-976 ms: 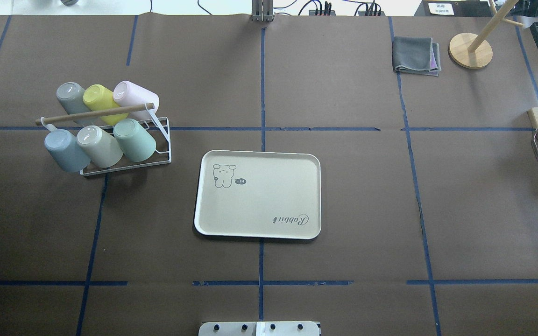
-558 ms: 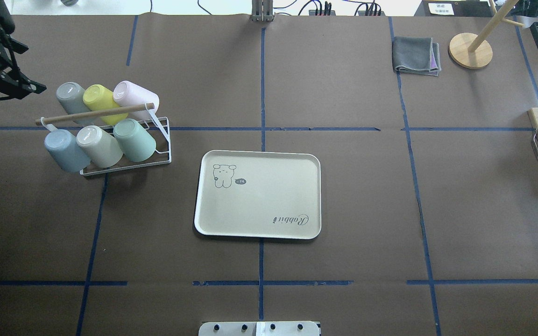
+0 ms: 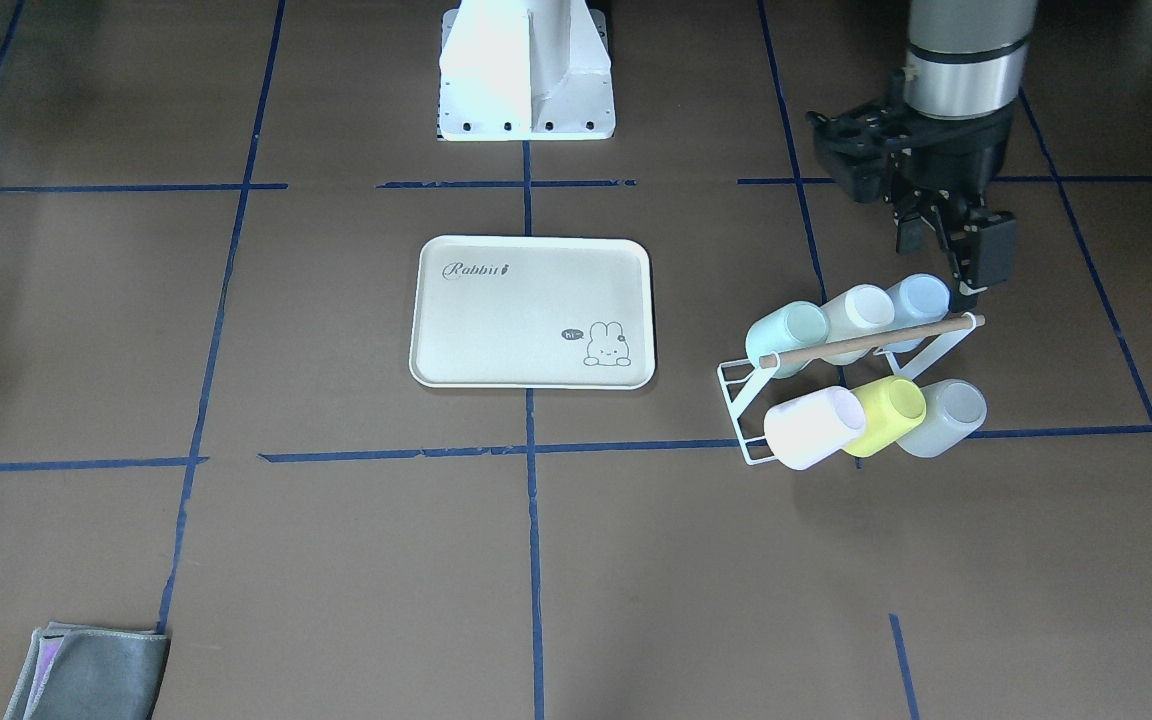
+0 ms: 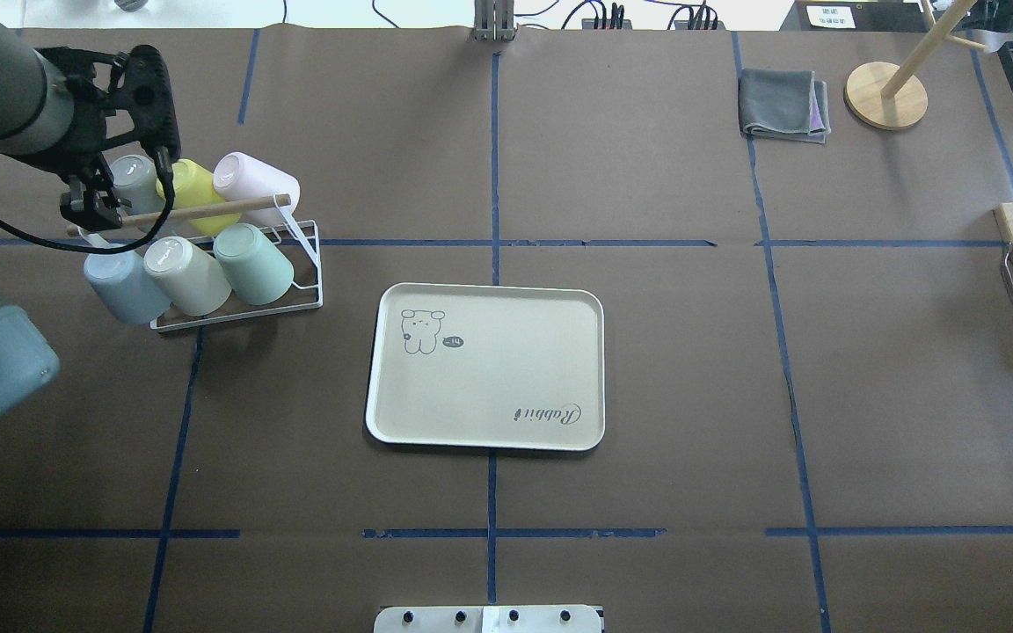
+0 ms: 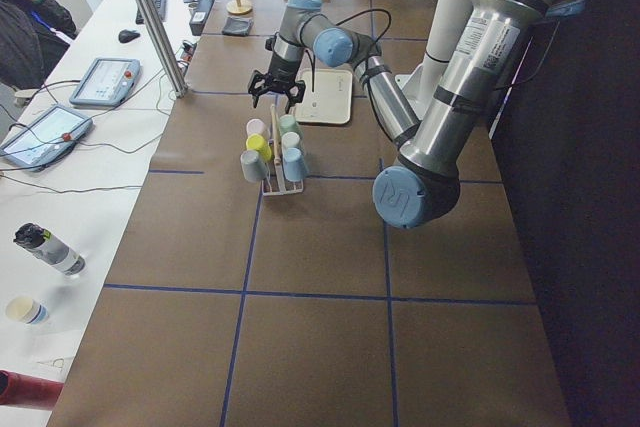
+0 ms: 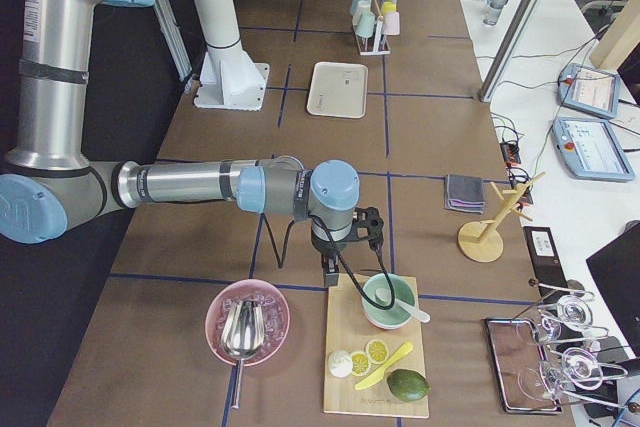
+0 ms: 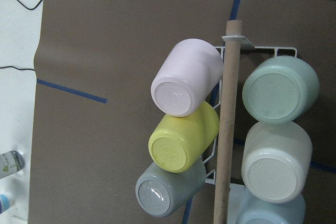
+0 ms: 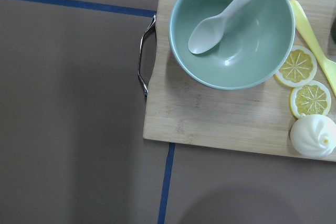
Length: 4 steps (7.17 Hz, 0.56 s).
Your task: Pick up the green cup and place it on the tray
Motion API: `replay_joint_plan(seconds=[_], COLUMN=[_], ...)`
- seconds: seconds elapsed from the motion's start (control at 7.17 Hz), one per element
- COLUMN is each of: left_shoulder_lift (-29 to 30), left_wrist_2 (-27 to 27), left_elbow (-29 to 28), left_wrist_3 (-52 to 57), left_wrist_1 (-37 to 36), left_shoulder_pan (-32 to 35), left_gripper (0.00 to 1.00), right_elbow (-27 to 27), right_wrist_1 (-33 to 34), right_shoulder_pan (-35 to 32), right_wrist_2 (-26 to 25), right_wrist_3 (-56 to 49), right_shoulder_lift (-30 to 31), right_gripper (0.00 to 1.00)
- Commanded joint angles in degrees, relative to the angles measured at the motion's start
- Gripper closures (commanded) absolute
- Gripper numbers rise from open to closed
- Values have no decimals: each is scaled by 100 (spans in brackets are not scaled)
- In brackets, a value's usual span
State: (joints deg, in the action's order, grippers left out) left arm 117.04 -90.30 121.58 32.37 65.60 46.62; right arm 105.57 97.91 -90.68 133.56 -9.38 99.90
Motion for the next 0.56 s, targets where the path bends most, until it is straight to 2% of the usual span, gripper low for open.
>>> replay_joint_plan(seconds=[0.0, 0.14, 0.42], left_shoulder_lift=[501, 591, 575], left_wrist_2=[1387, 1819, 2444], left_elbow=[50, 85, 41], left_wrist_3=[977, 1461, 1667], left_wrist_1=[-1167, -1721, -1744], left_shoulder_pan=[-599, -618, -1222], left_gripper=[0, 0, 0], right_elbow=[-2, -10, -28], right_wrist_1=[0, -9, -9], right_shoulder_pan=[-2, -2, -2], right_wrist_2=[12, 12, 4], right_wrist_3=[6, 6, -3], right_shoulder_lift=[20, 38, 47], right_gripper=[0, 0, 0])
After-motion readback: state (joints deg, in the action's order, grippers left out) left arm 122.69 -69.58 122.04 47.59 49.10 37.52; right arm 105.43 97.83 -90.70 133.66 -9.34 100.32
